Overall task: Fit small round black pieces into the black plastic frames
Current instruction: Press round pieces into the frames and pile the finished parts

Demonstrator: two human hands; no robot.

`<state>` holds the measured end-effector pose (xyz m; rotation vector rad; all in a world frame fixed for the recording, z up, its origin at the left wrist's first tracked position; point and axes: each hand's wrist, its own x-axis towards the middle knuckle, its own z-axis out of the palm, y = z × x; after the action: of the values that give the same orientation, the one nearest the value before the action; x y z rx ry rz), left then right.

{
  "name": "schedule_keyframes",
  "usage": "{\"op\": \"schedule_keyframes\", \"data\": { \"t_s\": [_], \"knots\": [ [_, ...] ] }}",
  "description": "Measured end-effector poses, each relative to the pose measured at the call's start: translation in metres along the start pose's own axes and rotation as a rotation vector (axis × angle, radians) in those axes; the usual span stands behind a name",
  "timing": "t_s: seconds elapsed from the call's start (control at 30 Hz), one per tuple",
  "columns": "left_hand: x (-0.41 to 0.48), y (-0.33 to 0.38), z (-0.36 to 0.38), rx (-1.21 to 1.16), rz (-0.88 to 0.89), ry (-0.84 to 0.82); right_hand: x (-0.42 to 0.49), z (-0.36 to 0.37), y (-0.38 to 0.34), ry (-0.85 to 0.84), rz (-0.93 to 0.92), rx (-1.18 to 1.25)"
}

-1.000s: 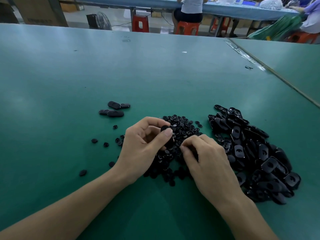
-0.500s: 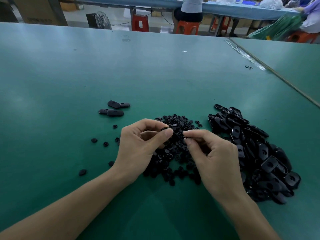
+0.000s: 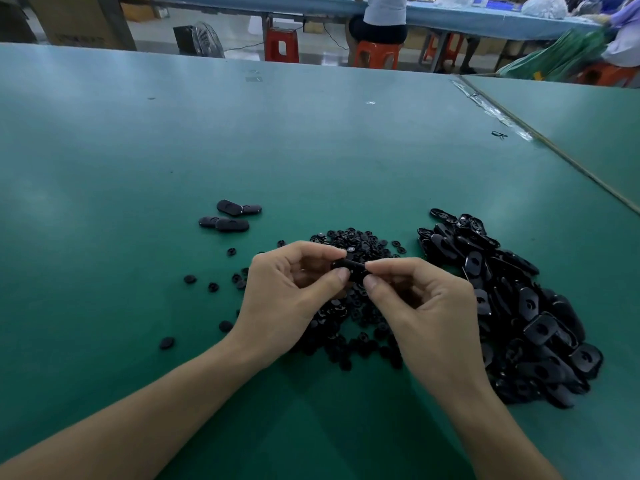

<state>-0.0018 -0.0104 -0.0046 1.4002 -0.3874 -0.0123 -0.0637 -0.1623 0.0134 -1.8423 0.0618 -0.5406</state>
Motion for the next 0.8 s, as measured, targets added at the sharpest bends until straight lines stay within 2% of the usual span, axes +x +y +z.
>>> {"op": "schedule_keyframes", "data": {
  "t_s": [0.8],
  "knots": [
    [0.0004, -0.0011, 0.0014, 0.074, 0.005, -0.069, -0.0018, 0.0065, 0.0043, -0.005, 0.035, -0.047]
  ]
}}
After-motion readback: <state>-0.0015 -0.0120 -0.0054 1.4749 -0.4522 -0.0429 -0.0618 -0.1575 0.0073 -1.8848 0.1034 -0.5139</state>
